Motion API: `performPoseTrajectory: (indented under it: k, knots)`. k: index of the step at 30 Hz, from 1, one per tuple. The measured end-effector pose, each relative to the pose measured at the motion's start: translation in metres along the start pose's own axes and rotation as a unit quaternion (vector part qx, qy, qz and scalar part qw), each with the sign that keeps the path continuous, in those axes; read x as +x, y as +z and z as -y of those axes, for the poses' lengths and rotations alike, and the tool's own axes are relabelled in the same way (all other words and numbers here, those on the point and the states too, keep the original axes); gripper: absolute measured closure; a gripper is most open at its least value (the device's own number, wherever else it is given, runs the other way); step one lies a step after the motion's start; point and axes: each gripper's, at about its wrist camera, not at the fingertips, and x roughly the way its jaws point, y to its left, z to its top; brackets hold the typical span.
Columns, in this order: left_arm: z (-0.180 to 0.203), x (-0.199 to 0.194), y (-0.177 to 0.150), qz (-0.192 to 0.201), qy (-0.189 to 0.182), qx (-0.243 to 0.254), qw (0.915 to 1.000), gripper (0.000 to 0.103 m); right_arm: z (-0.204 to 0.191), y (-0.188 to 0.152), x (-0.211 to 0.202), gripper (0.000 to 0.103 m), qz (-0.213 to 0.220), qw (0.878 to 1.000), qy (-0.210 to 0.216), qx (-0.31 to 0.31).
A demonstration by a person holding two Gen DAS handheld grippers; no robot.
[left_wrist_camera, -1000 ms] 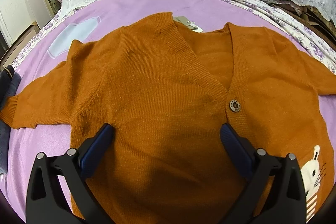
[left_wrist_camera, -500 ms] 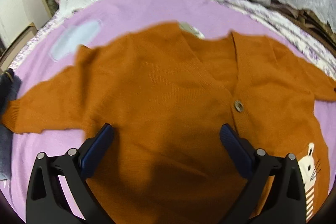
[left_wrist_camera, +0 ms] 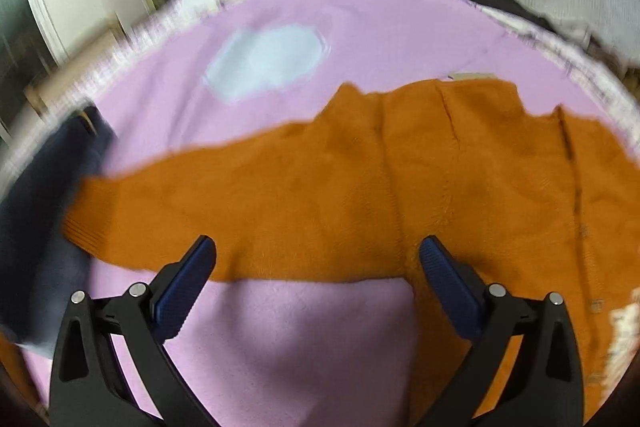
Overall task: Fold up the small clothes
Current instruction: 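Lift the sleeve cuff with the right gripper and fold it across the cardigan body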
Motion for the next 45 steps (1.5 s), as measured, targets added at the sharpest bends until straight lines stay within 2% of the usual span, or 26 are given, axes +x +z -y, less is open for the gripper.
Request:
performPoseTrajectory:
  k: [2, 4, 9, 15, 22, 29, 37, 45]
  knots:
    - [-0.013, 0.01, -0.001, -0.015, -0.046, -0.035, 0.9982, 0.004, -0.013, -0.004, -0.001, 0.097, -0.004, 1.0, 0.001, -0.012]
    - [-0.016, 0.021, -0.004, -0.016, -0.064, -0.054, 0.9964, 0.004, -0.027, -0.006, -0.001, 0.097, -0.014, 1.0, 0.002, -0.023]
    - [0.0, 0.022, -0.007, 0.004, -0.029, -0.024, 0.9993, 0.004, -0.064, -0.016, -0.001, 0.097, -0.019, 0.999, -0.001, -0.049]
    - [-0.008, 0.024, -0.001, -0.018, -0.046, -0.032, 0.9983, 0.004, -0.111, -0.037, 0.001, 0.097, -0.028, 0.996, 0.006, -0.081]
    - [-0.012, 0.01, -0.005, -0.026, -0.045, -0.015, 0.9986, 0.004, -0.163, -0.06, 0.002, 0.097, -0.039, 0.993, 0.023, -0.113]
    - [-0.022, -0.009, -0.002, 0.004, -0.025, -0.031, 0.9992, 0.004, -0.194, -0.082, 0.006, 0.097, -0.052, 0.989, 0.037, -0.133]
    - [-0.038, -0.027, 0.004, 0.031, -0.02, -0.051, 0.998, 0.004, -0.222, -0.111, 0.012, 0.097, -0.076, 0.984, 0.057, -0.148]
    - [-0.046, -0.033, 0.007, 0.036, -0.026, -0.062, 0.9971, 0.004, -0.25, -0.154, 0.028, 0.097, -0.115, 0.976, 0.075, -0.17]
